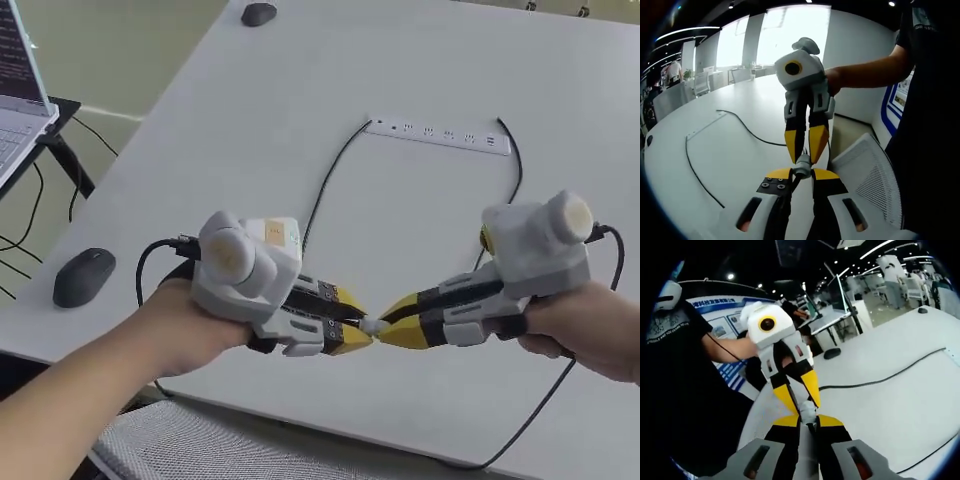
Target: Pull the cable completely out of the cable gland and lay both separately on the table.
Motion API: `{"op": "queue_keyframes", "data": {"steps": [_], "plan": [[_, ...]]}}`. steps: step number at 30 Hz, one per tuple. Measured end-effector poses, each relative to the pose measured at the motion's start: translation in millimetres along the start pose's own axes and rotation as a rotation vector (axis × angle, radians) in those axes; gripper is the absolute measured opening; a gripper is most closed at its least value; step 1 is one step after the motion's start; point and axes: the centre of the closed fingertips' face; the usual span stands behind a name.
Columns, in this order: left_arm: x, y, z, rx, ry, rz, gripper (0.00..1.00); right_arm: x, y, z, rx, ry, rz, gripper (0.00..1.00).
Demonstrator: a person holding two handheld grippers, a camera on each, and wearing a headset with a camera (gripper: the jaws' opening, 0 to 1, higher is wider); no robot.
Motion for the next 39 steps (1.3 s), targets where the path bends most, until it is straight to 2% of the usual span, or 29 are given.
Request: {"op": "queue_keyframes", "data": {"steps": [3, 5, 9, 10, 12, 13, 14, 17, 19, 21, 27, 30, 35, 39], "plan": [[1.0, 1.5, 1.9, -0.014, -0.010, 0.003, 0.15, -1.9, -1.7, -1.0, -0.060, -0.026, -0.015, 0.06], [1.1, 2.4, 2.8, -0.033, -0.020, 0.006, 0.15, -3.5, -1.0, -0.6, -0.126, -0.056, -0.016, 0.06], [-0.1, 6.1, 0.8, -0.072, -0.029, 0.022, 0.15, -7.1, 1.1, 0.4, -0.188, -0.106, -0.016, 0.07], [-0.2, 6.6, -0.2, -0.081, -0.030, 0.024, 0.15, -8.0, 2.3, 1.3, -0.244, -0.138, -0.021, 0.07], [0.3, 7.1, 1.6, -0.115, -0.044, 0.020, 0.15, -8.0, 0.2, -0.2, -0.292, -0.172, -0.049, 0.07], [0.5, 7.2, 1.8, -0.111, -0.044, 0.022, 0.15, -8.8, -0.8, 2.4, -0.326, -0.192, -0.059, 0.07], [0.9, 7.8, 1.3, -0.118, -0.043, 0.027, 0.15, -9.5, -0.5, 3.5, -0.392, -0.229, -0.072, 0.07], [2.0, 7.6, -0.8, -0.158, -0.043, 0.031, 0.15, -8.4, -1.8, 6.8, -0.499, -0.313, -0.109, 0.07], [3.6, 5.1, -0.8, -0.170, -0.047, 0.022, 0.15, -5.6, -5.4, 6.9, -0.555, -0.352, -0.147, 0.07], [4.0, 3.5, -1.3, -0.186, -0.050, 0.018, 0.15, -4.2, -6.4, 7.9, -0.594, -0.383, -0.156, 0.07], [3.8, 3.3, -3.8, -0.210, -0.051, 0.030, 0.15, -4.7, -4.5, 8.3, -0.687, -0.442, -0.169, 0.07], [4.8, 2.8, -2.9, -0.214, -0.051, 0.023, 0.15, -3.2, -6.0, 8.7, -0.716, -0.453, -0.187, 0.07], [4.6, 0.8, -1.4, -0.215, -0.054, 0.016, 0.15, -2.5, -6.1, 8.0, -0.699, -0.454, -0.185, 0.08], [3.3, -0.8, -0.5, -0.223, -0.056, 0.010, 0.15, -1.1, -5.7, 6.9, -0.650, -0.444, -0.171, 0.08]]}}
Point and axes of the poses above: the centre of the closed fingertips' face, and the gripper's own axes: x roughly forward along the fingers, z roughly to its right, y roughly out of its top, and after that the axes turned 3 degrees about -z, right-handed
